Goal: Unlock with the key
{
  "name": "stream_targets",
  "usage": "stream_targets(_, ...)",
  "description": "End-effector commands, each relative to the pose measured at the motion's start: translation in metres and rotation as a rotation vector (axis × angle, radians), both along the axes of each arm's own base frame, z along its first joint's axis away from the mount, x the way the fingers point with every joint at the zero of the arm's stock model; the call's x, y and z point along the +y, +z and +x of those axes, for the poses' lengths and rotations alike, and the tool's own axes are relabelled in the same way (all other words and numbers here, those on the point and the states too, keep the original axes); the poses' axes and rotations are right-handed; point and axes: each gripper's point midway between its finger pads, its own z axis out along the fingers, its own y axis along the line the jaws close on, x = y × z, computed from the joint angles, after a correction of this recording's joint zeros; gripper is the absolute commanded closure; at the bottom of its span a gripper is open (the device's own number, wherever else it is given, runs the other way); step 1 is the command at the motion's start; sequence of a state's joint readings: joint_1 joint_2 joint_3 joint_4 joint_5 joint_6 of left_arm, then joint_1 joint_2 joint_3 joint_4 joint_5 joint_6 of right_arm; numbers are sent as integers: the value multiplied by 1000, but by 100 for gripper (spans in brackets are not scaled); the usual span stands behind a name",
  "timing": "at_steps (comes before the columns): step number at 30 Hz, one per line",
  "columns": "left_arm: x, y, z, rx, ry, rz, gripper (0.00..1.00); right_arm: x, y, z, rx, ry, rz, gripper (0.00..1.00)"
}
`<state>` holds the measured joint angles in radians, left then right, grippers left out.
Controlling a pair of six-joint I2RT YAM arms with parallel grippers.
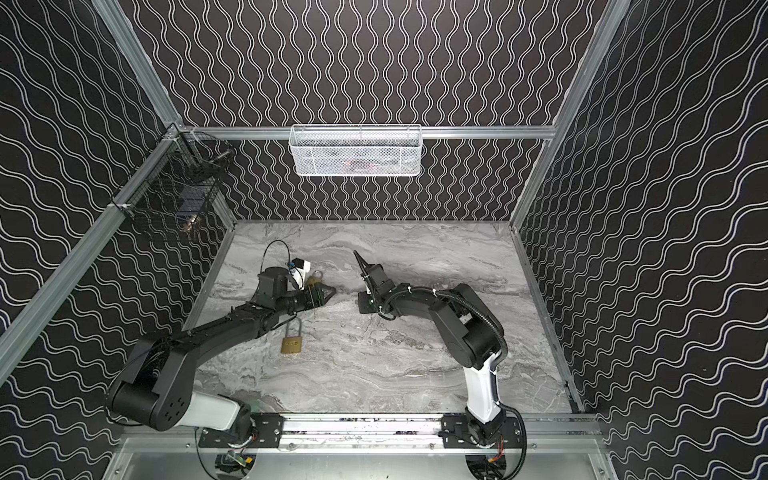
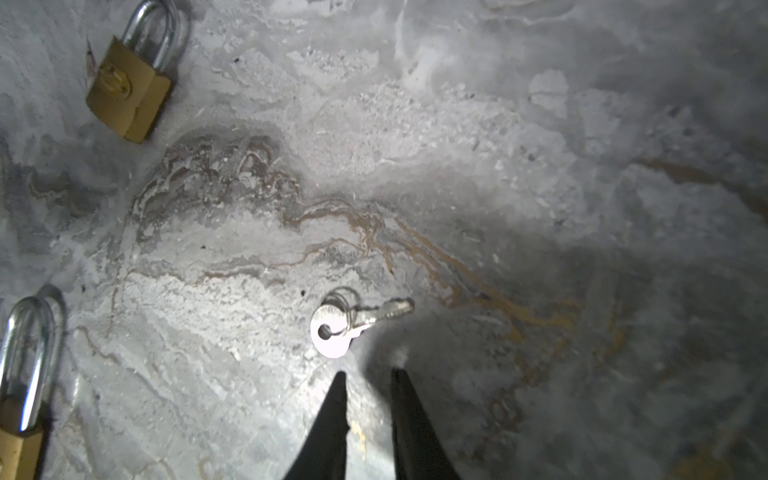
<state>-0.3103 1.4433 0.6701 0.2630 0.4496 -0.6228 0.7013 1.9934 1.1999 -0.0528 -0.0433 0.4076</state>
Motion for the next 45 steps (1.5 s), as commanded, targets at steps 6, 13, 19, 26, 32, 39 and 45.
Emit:
stream_targets(6, 2, 6, 0, -22, -3, 13, 35, 11, 11, 15, -51, 3, 23, 80)
stream_targets(13, 2, 4, 0, -15, -2, -3, 35, 16, 6, 20, -43, 11, 14, 80)
stream_targets(19, 2, 4, 0, -15, -4, 1, 35, 19, 1, 23, -34, 12, 6, 79)
stream_targets(26, 3, 5, 0, -18, 1, -6, 35, 18, -4, 18, -7, 22, -7, 79)
stream_targets(32, 3, 4, 0, -16, 0, -9, 35, 17, -5, 13, -1, 37, -5, 78)
stream_targets(39, 4, 4, 0, -18, 4, -12, 34, 13, -7, 4, -3, 55, -40, 77)
stream_targets(45, 2, 3, 0, -13, 4, -29, 34, 15, -11, 2, -3, 67, -53, 76)
